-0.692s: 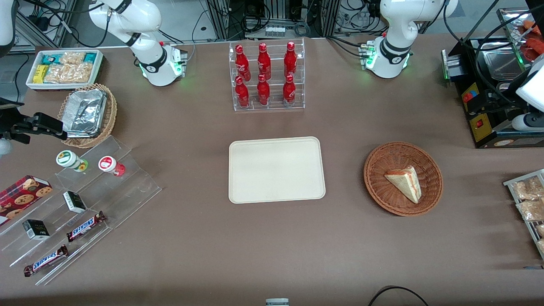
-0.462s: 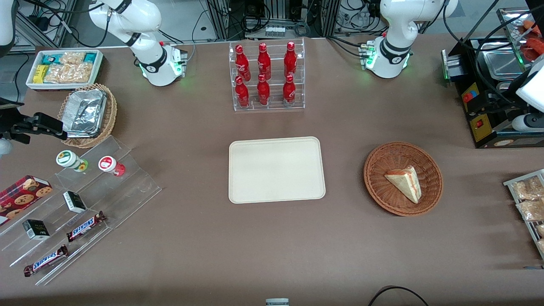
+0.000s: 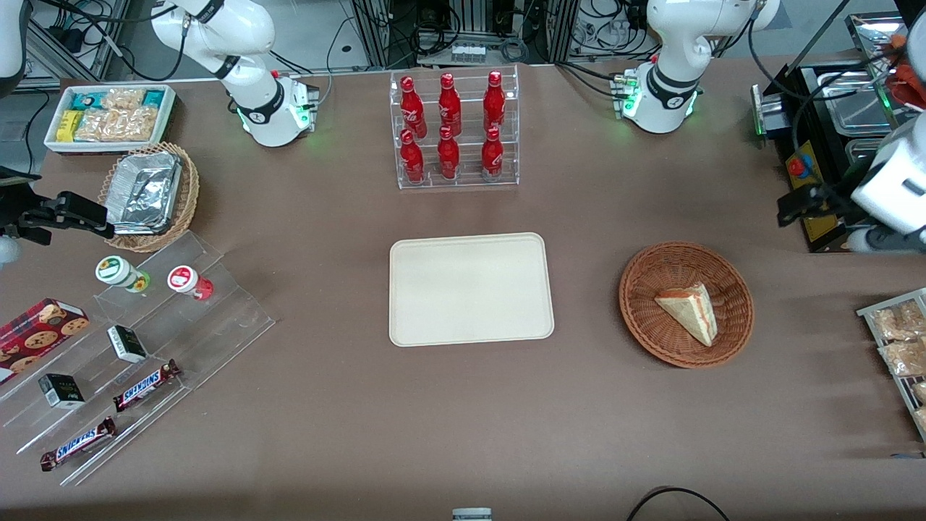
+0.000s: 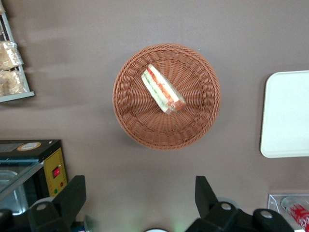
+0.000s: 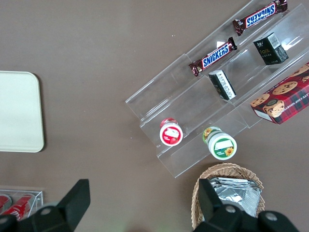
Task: Place sandwich from basket to tray
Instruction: 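Move the left gripper down over the wrapped sandwich in the wicker basket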
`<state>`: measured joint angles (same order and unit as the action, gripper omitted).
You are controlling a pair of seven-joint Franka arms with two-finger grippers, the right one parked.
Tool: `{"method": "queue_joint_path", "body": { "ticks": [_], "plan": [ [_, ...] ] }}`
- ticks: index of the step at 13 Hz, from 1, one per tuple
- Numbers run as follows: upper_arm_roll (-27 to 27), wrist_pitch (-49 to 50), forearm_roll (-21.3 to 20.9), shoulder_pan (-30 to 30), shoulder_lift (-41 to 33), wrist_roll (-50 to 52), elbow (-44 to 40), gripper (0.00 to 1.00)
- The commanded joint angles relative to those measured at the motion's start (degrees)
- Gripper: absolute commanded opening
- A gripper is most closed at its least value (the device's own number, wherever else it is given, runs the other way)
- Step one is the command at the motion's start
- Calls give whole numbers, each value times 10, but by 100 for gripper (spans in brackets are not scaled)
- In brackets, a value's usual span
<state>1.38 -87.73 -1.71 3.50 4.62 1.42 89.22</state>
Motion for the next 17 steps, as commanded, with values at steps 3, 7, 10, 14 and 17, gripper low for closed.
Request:
{"method": "queue_joint_path", "body": {
  "ticks": [3,7,10,14,17],
  "plan": [
    [-1,-96,1,2,-9,80,93,100],
    [-1,-225,1,13,-4,198,187,100],
    [-1,-309,0,21,8,262,249,100],
    [-1,-376,-2,28,50,326,274,100],
    [-1,-407,-4,30,67,336,298,100]
  ]
}}
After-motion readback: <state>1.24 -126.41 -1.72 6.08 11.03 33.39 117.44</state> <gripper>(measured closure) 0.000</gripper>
